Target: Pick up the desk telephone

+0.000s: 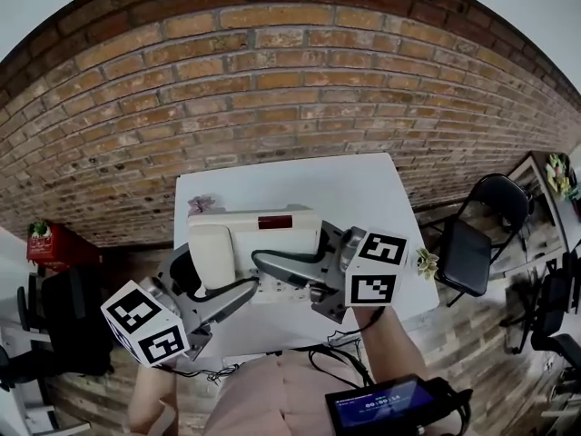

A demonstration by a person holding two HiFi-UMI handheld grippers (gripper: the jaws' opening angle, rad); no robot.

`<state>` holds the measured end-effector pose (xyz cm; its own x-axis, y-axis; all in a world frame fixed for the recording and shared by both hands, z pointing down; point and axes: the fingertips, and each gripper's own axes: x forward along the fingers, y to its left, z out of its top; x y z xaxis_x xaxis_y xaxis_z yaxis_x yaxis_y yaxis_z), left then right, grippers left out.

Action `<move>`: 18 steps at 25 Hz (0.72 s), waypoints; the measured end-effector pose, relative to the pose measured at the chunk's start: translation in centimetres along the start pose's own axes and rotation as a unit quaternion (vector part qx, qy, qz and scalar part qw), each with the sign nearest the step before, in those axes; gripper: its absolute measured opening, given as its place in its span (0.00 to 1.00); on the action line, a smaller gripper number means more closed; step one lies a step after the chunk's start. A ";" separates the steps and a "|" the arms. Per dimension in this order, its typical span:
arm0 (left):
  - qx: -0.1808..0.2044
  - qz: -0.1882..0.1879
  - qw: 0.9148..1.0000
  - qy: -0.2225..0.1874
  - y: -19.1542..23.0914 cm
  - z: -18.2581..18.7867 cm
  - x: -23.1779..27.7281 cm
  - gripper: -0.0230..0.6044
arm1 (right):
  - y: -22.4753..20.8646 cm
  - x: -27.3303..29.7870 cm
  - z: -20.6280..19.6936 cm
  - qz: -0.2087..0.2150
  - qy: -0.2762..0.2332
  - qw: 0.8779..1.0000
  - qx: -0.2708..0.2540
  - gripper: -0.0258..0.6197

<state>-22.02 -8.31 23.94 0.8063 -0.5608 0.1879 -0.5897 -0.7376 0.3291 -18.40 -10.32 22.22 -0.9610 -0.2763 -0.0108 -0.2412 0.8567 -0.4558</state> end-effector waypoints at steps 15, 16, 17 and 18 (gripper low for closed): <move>0.013 0.003 1.000 -0.016 -2.3 1.2 -1.4 0.70 | 2.9 -0.7 1.1 -0.001 0.000 1.000 -0.027 0.44; 0.014 0.004 1.000 -0.017 -2.3 1.3 -1.5 0.70 | 3.0 -0.7 1.1 0.000 0.000 1.000 -0.028 0.44; 0.014 0.005 1.000 -0.017 -2.3 1.3 -1.5 0.70 | 3.1 -0.7 1.2 0.000 0.001 1.000 -0.029 0.44; 0.015 0.006 1.000 -0.018 -2.4 1.3 -1.6 0.70 | 3.1 -0.6 1.2 0.001 0.001 1.000 -0.030 0.44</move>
<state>-21.98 -6.17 21.62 0.7975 -0.5821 0.1585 -0.6006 -0.7412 0.2997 -18.39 -7.97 19.74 -0.9619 -0.2731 -0.0101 -0.2464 0.8825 -0.4007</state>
